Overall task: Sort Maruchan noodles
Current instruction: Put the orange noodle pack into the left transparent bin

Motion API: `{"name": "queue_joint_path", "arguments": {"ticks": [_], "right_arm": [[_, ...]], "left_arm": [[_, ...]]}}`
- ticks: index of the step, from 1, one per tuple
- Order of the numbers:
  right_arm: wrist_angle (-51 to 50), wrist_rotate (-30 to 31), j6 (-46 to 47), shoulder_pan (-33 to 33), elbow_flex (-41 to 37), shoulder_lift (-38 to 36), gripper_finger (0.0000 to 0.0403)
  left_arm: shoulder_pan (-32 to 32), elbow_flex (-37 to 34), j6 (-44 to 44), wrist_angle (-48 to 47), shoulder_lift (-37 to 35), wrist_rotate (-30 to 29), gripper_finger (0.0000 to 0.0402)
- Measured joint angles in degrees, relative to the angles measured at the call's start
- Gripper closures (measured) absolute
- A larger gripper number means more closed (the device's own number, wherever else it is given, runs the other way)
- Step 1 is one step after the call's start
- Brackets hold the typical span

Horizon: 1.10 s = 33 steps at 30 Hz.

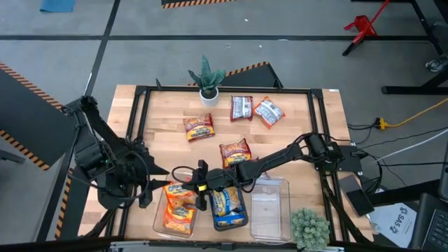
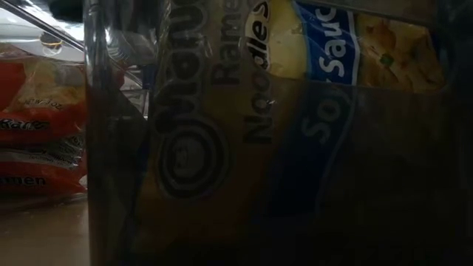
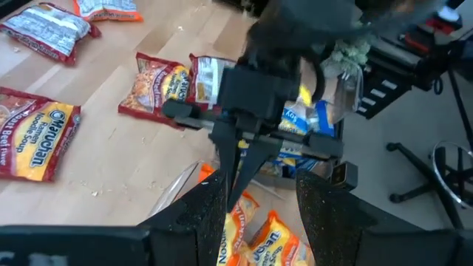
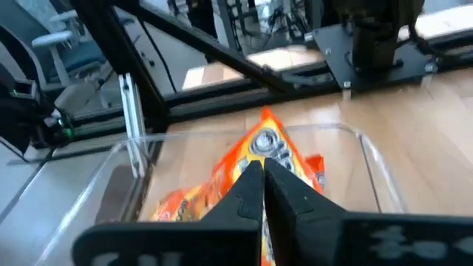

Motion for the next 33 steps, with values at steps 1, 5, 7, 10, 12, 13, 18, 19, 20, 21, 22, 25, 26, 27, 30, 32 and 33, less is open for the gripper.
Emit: {"name": "queue_joint_path", "arguments": {"ticks": [1,5,7,10,12,13,18,19,20,21,22,25,26,27,30,32,33], "right_arm": [[-0.07,-0.15,-0.06,-0.07,-0.01,0.16,0.0402],[-0.50,-0.51,-0.08,-0.49,-0.04,1.41,0.0402],[-0.27,-0.58,-0.08,-0.84,0.00,2.26,0.0402],[-1.86,-1.72,0.04,-1.25,-0.02,2.69,0.0402],[-3.57,-1.61,0.10,-1.46,0.04,2.89,0.0402],[-4.11,-1.50,0.10,-1.61,0.01,3.03,0.0402],[-5.55,0.09,0.34,-2.56,0.00,3.07,0.0402],[-5.66,-0.03,0.36,-2.75,0.00,3.01,0.0402],[-5.63,-0.17,0.39,-2.96,0.00,2.94,0.0402],[-5.50,-0.52,0.39,-3.15,0.00,2.85,0.0402],[-5.56,-0.98,0.41,-3.16,0.00,2.58,0.0402],[-5.67,-1.00,-1.48,-3.14,-0.04,0.73,0.0402],[-6.48,-0.61,-2.39,-3.04,-0.04,-0.40,0.0402],[-7.41,0.07,-3.19,-3.02,-0.04,-1.65,0.0402],[-14.45,2.69,-4.55,-2.94,0.00,-6.01,0.0402],[-19.89,4.55,-5.52,-2.97,0.00,-8.69,0.0402],[-22.56,5.06,-6.31,-3.00,-0.02,-10.11,0.0402]], "left_arm": [[-0.02,0.00,-0.03,0.26,0.00,-0.20,0.0246],[0.00,0.01,-0.03,0.74,0.00,-0.53,0.0246],[0.00,0.00,-0.03,0.81,0.00,-0.68,0.0246],[0.00,0.00,-0.05,1.09,0.00,-1.52,0.0246],[0.00,0.00,-0.07,1.08,0.00,-1.58,0.0246],[0.00,0.00,-0.07,1.10,0.00,-1.62,0.0246],[0.03,0.00,-1.06,1.05,0.99,-2.85,0.0246],[0.03,0.02,-1.14,1.05,1.41,-3.10,0.0246],[0.03,0.00,-1.15,1.02,1.91,-3.23,0.0246],[0.03,0.00,-1.14,1.01,2.44,-3.29,0.0246],[0.03,0.00,-1.16,0.99,3.08,-3.28,0.0246],[0.03,0.01,-1.16,0.85,5.54,-3.31,0.0246],[0.03,0.01,-1.33,0.59,6.53,-3.24,0.0246],[0.03,0.01,-1.63,0.26,7.48,-2.92,0.0246],[-0.46,0.00,-4.20,-0.93,9.98,-0.67,0.0246],[-1.36,0.00,-5.77,-0.94,11.20,0.40,0.0246],[-1.87,0.00,-6.74,-0.94,11.64,0.41,0.0247]]}}
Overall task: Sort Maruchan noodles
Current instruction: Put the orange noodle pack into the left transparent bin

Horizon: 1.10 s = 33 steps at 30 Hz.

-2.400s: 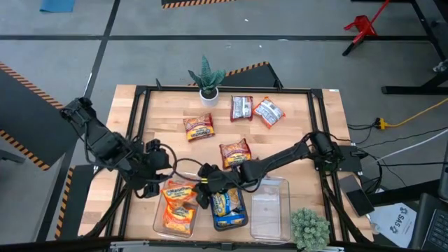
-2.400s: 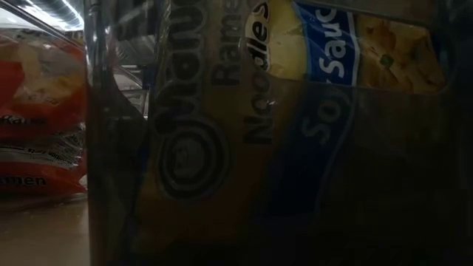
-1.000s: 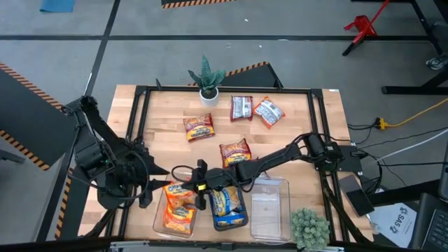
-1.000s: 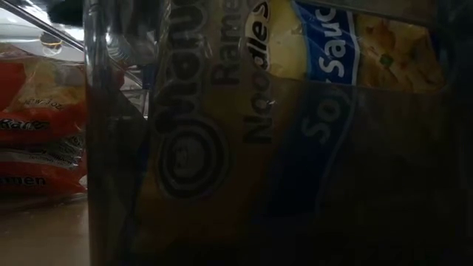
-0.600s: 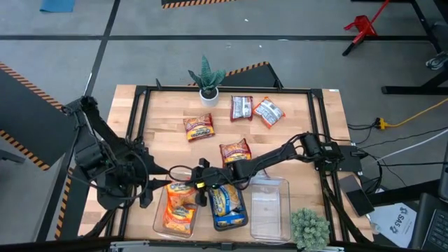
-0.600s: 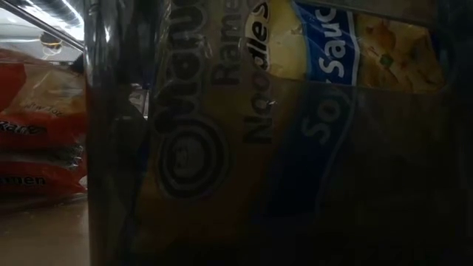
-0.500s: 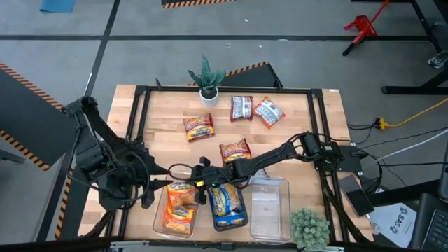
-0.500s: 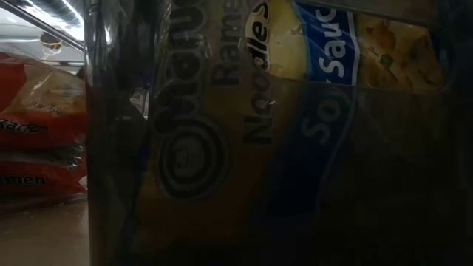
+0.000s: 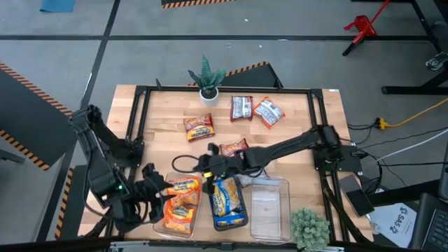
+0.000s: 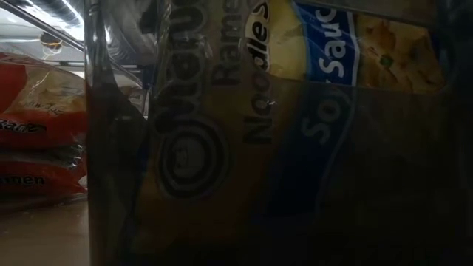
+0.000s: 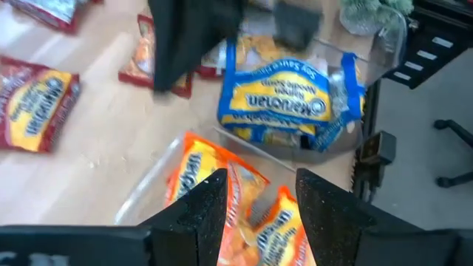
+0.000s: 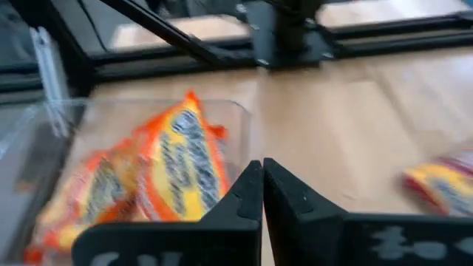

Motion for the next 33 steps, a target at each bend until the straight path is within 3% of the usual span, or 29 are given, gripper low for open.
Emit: {"name": "queue_joint_path", "arguments": {"ticks": [5,12,19,33], "right_arm": [[-6.57,2.21,-3.02,0.31,0.04,-6.05,0.0402],[-8.11,4.96,-4.28,0.42,0.02,-9.91,0.0402],[-10.08,3.85,-4.15,0.39,0.02,-10.15,0.0402],[-13.16,1.27,-3.07,0.44,0.02,-10.13,0.0402]], "left_arm": [[-1.28,-0.82,-4.13,0.40,1.13,0.67,0.0266],[-0.42,-8.52,-12.72,0.79,1.17,4.85,0.0287],[4.20,-17.46,-7.93,14.03,1.17,13.66,0.0288],[11.28,-27.76,-6.59,21.90,1.07,17.96,0.0288]]}}
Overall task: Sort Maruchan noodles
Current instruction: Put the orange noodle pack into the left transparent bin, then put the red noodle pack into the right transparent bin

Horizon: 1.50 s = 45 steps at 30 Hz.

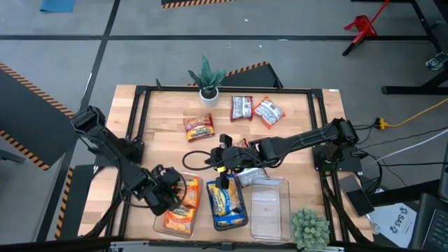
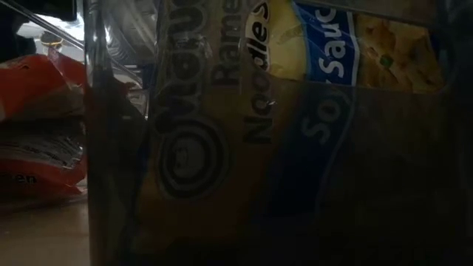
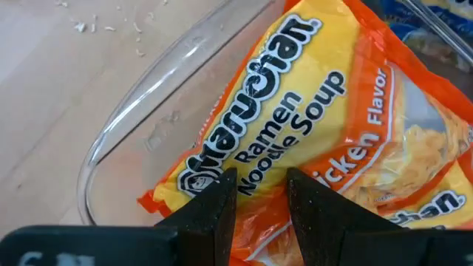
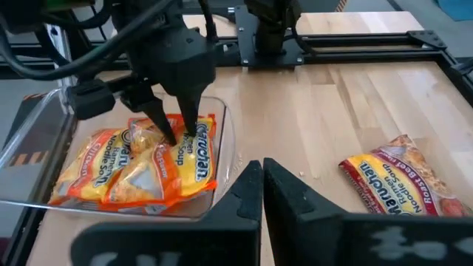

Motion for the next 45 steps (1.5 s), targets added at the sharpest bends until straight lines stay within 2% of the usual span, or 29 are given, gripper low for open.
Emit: {"name": "queue_joint_path", "arguments": {"ticks": [7,15,21,23,25,28,34,37,41,45], "right_arm": [[-0.02,-0.03,-0.16,0.00,0.00,0.00,0.0402],[-1.62,-1.03,-3.21,-0.48,0.02,-1.89,0.0402],[-6.61,1.51,0.73,-3.05,0.00,-2.49,0.0402],[-8.71,0.47,2.07,-4.66,0.00,-2.49,0.0398],[-10.39,-1.92,3.15,-6.39,0.00,-2.49,0.0384],[-12.21,-3.71,3.99,-8.81,-0.02,-2.49,0.0341],[-14.65,-3.72,4.09,-13.26,-0.02,-2.03,0.0223],[-14.99,-3.41,4.11,-15.28,-0.07,-1.71,0.0181],[-15.20,-3.41,5.29,-18.28,-0.07,-1.57,0.0155],[-14.04,-3.37,8.12,-20.73,-1.00,-1.57,0.0156]], "left_arm": [[1.41,3.70,2.47,-0.02,0.08,-0.77,0.0288],[1.68,10.72,4.01,-5.35,-0.64,-1.11,0.0288],[2.03,14.11,5.11,-5.86,-5.59,-9.78,0.0288],[2.74,14.53,6.30,-7.13,-8.12,-12.82,0.0288],[4.27,14.59,8.16,-8.01,-11.04,-15.33,0.0288],[7.68,14.64,13.15,-10.60,-14.90,-16.87,0.0287],[18.28,14.64,28.05,-13.29,-21.03,-13.33,0.0269],[24.07,14.64,34.98,-13.75,-23.28,-10.49,0.0261],[31.90,14.58,42.84,-14.15,-26.47,-6.85,0.0256],[38.29,13.53,48.44,-13.72,-29.14,-2.41,0.0256]]}}
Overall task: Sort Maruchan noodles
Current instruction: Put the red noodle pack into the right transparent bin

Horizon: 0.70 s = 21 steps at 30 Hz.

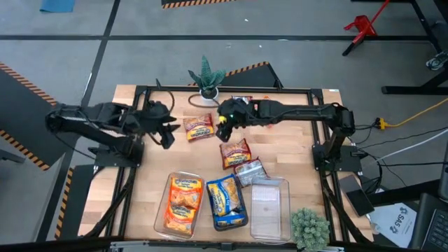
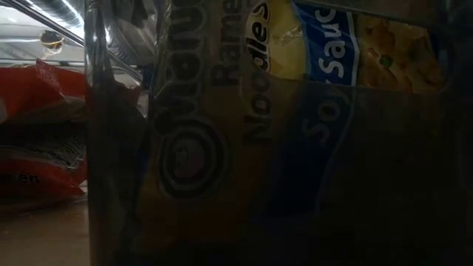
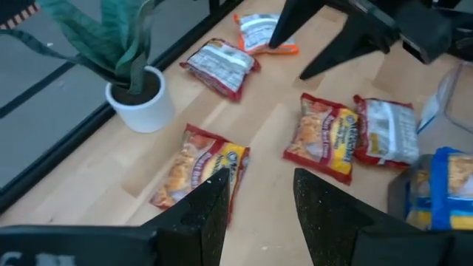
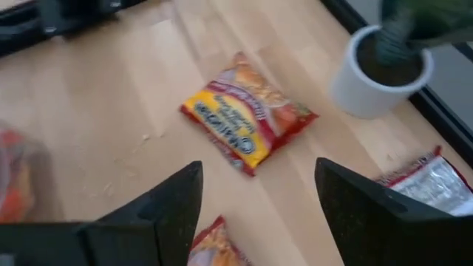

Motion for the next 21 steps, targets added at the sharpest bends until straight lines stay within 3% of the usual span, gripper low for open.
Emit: {"name": "queue_joint_path", "arguments": {"ticks": [6,13,18,21], "right_arm": [[3.24,-0.06,3.01,-2.44,-2.50,0.37,0.0165],[5.26,-4.45,7.95,-4.59,-4.55,2.43,0.0166],[8.48,-5.65,7.58,-4.61,-4.53,5.34,0.0163],[10.68,-6.51,7.37,-4.83,-4.53,7.69,0.0149]], "left_arm": [[7.19,-5.57,6.05,5.63,-2.65,7.60,0.0256],[16.20,-15.89,10.10,16.35,-3.94,16.68,0.0256],[21.12,-23.04,10.08,24.40,-3.42,19.73,0.0256],[23.18,-24.82,8.74,26.09,-3.37,17.72,0.0256]]}}
